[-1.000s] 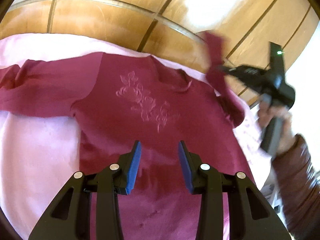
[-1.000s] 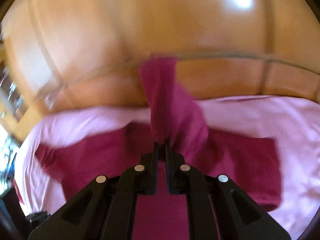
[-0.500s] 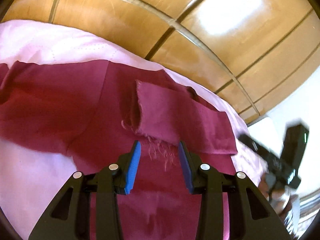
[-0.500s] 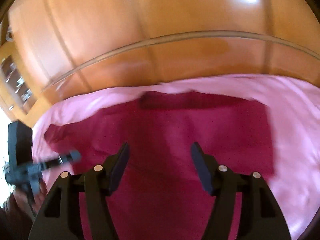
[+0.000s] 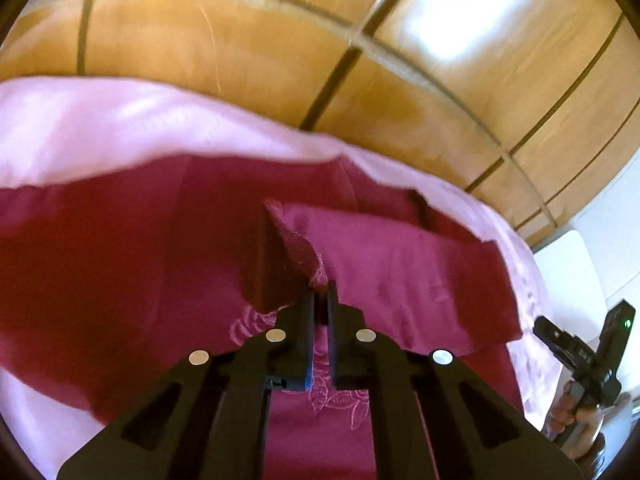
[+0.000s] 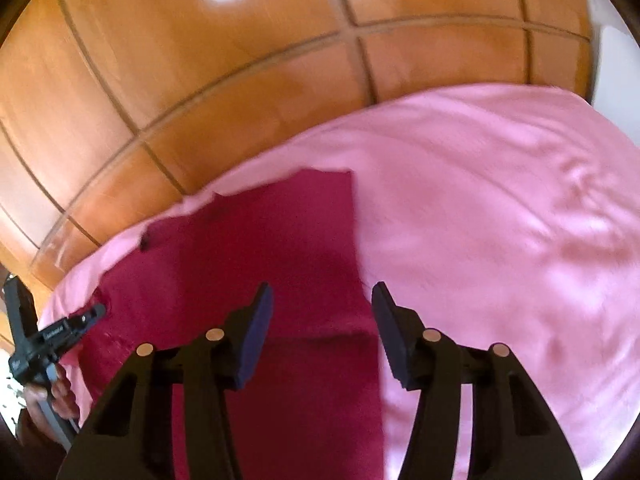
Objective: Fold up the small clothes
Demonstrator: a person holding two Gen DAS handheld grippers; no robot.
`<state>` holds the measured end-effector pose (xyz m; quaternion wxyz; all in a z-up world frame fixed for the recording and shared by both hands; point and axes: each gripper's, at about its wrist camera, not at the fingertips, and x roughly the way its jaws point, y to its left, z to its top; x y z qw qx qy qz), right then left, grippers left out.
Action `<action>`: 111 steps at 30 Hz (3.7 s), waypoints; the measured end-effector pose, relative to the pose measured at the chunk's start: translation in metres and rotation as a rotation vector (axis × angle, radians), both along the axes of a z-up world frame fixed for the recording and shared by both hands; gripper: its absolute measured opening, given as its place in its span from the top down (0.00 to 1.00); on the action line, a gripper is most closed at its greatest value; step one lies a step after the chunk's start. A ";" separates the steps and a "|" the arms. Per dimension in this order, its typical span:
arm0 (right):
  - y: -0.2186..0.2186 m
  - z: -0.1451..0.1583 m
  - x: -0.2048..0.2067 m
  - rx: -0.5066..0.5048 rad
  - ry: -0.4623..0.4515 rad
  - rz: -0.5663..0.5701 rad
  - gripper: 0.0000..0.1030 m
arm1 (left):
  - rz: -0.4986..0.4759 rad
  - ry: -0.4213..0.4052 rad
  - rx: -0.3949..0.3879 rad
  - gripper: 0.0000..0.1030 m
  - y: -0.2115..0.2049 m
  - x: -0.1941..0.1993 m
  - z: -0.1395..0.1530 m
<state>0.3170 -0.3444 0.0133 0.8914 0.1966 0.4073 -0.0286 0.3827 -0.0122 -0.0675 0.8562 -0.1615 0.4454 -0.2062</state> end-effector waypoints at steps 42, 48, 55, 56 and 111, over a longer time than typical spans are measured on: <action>0.136 -0.035 -0.023 -0.459 0.029 0.121 0.07 | 0.773 0.091 -0.065 0.68 0.399 -0.096 -0.008; 0.165 -0.068 -0.031 -0.431 0.082 0.184 0.05 | 0.777 0.143 -0.055 0.68 0.406 -0.064 -0.019; 0.147 -0.076 -0.025 -0.285 0.101 0.149 0.02 | 0.774 0.182 -0.041 0.68 0.414 -0.025 -0.023; 0.147 -0.075 -0.023 -0.297 0.102 0.149 0.02 | 0.777 0.179 -0.039 0.68 0.414 -0.023 -0.022; 0.199 -0.051 0.015 0.127 0.133 0.370 0.50 | -0.125 -0.060 0.021 0.48 0.032 -0.170 -0.009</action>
